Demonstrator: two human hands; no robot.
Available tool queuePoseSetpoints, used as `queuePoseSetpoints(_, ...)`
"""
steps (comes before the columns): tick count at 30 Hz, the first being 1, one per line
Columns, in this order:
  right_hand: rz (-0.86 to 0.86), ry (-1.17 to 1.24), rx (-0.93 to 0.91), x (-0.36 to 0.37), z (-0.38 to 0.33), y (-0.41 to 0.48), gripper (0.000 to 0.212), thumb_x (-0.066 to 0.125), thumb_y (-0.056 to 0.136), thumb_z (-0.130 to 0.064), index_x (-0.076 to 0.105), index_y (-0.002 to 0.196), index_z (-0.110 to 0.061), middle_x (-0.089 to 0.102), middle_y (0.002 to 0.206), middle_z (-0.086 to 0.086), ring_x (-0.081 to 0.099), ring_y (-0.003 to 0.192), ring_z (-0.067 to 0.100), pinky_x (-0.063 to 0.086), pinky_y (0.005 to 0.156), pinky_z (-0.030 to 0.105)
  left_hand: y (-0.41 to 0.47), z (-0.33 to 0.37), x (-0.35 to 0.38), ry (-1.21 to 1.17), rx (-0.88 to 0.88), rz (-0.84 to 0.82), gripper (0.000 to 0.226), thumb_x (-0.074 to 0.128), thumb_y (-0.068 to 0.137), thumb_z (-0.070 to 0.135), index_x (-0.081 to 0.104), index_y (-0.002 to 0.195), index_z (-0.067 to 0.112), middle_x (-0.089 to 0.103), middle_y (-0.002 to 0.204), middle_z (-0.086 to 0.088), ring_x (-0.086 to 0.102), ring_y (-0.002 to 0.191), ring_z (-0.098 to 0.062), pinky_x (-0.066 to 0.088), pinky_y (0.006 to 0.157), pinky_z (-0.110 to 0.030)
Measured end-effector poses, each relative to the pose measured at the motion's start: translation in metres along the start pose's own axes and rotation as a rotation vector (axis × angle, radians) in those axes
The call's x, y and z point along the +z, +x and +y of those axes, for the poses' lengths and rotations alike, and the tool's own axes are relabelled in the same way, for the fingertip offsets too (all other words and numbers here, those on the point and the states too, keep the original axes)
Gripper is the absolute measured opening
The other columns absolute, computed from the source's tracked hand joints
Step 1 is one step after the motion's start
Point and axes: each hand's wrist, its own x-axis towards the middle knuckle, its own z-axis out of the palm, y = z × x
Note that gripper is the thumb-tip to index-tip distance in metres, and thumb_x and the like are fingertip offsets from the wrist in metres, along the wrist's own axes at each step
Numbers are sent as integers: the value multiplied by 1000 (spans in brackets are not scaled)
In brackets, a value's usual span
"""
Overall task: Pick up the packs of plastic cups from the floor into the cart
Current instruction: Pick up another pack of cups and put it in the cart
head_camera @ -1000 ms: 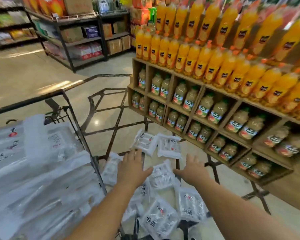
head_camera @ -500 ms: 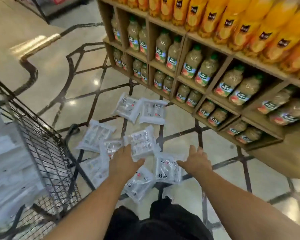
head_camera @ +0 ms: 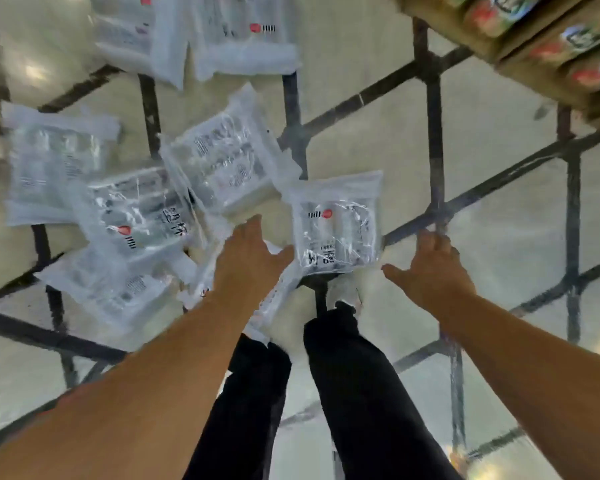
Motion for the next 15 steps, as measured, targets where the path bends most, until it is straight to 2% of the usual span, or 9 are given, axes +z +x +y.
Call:
queuePoseSetpoints(3, 15, 41, -15, 65, 0, 82, 93, 64, 86, -60, 15, 154, -19, 21, 157, 13, 27, 142, 35, 33, 110, 50, 84, -13, 74, 49, 63, 20, 85, 65, 84, 56, 28, 151, 19, 41, 146, -10, 42, 132, -33, 40, 106, -49)
queuePoseSetpoints(6, 31, 90, -19, 121, -1, 142, 91, 66, 84, -57, 16, 152, -21, 24, 155, 12, 30, 139, 36, 37, 105, 53, 141, -24, 130, 15, 56, 72, 91, 67, 83, 55, 21, 153, 19, 36, 147, -11, 41, 131, -35, 41, 104, -49)
queuePoseSetpoints(10, 77, 111, -15, 164, -1, 186, 94, 67, 85, -53, 13, 153, -18, 22, 155, 12, 28, 141, 36, 37, 105, 54, 177, -38, 178, -1, 64, 76, 105, 73, 80, 53, 10, 156, 18, 29, 150, -12, 39, 133, -35, 41, 104, -48)
queuePoseSetpoints(15, 147, 171, -3, 177, 0, 215, 98, 66, 87, -47, 5, 156, -16, 17, 157, 11, 25, 142, 35, 36, 107, 51, 193, -43, 203, -183, 31, 93, 119, 84, 71, 35, -1, 155, 28, 31, 147, -10, 49, 124, -32, 46, 97, -44)
